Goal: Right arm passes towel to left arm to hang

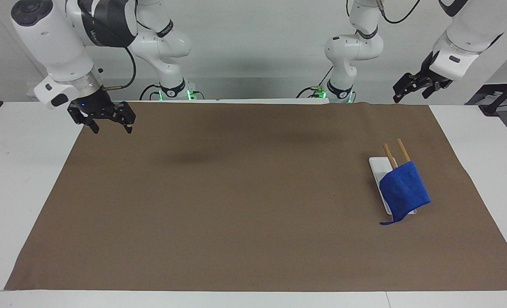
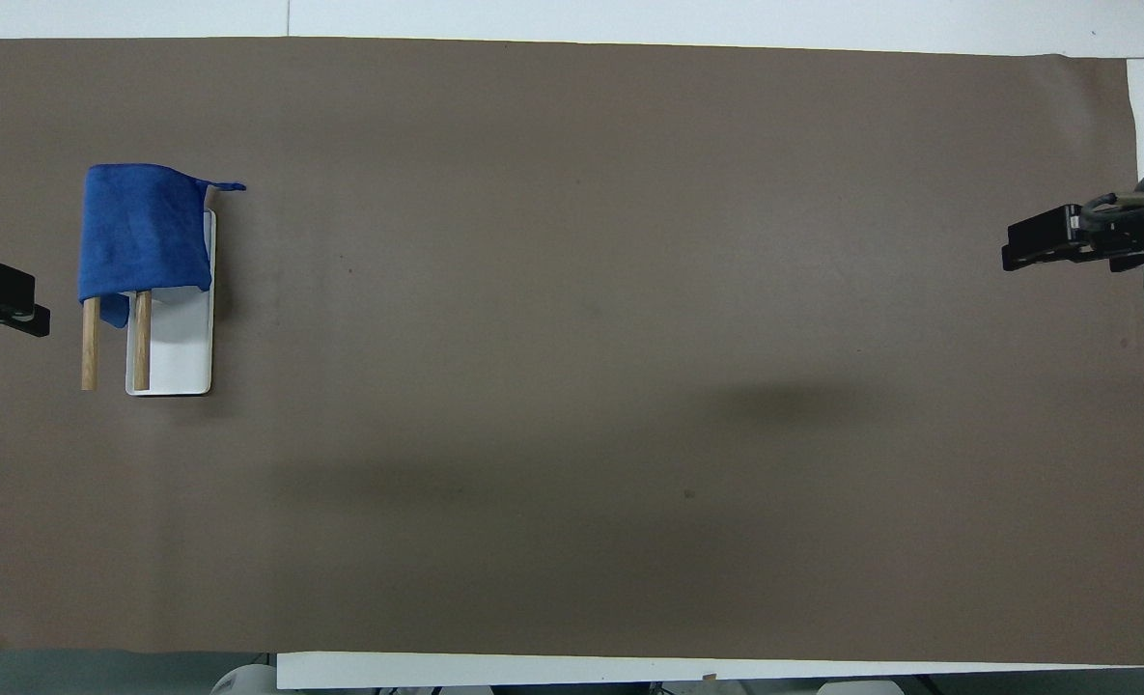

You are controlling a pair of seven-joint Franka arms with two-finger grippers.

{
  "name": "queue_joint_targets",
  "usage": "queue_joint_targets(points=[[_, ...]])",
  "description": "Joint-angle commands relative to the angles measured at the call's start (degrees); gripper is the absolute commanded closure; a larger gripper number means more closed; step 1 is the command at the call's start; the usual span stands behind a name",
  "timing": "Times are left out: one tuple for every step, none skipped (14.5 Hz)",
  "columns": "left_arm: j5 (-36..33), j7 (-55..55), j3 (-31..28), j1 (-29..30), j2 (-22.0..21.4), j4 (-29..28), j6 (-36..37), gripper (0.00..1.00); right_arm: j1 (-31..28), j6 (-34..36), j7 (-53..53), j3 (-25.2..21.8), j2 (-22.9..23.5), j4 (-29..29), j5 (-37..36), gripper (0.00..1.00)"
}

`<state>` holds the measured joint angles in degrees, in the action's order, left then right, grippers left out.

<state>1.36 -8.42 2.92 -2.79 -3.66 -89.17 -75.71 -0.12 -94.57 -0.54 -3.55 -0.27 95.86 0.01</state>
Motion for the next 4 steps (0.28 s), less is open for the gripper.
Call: queue_joint_targets(points=[[-0.13,1.74,-1.87,-2.57,0.32,1.02,1.18,0.00,-1.37,0.70,0.45,0.21,-0.70,0.38,1.04,0.00],[-0.04,1.74,-1.95,-2.57,0.40,1.02,1.09,0.00,-1.28,0.70,0.45,0.21,-0.70,0.38,1.04,0.00],[0.05,1.83,-2.13,-2.57,0.40,1.11,1.09,0.00,-1.02,0.70,0.45,0.21,-0.70,0.38,1.04,0.00],[0.05,1.83,-1.96,-2.57,0.32,1.11,1.09,0.00,-0.85,0.70,0.45,0.21,-0.61,0.38,1.04,0.00]])
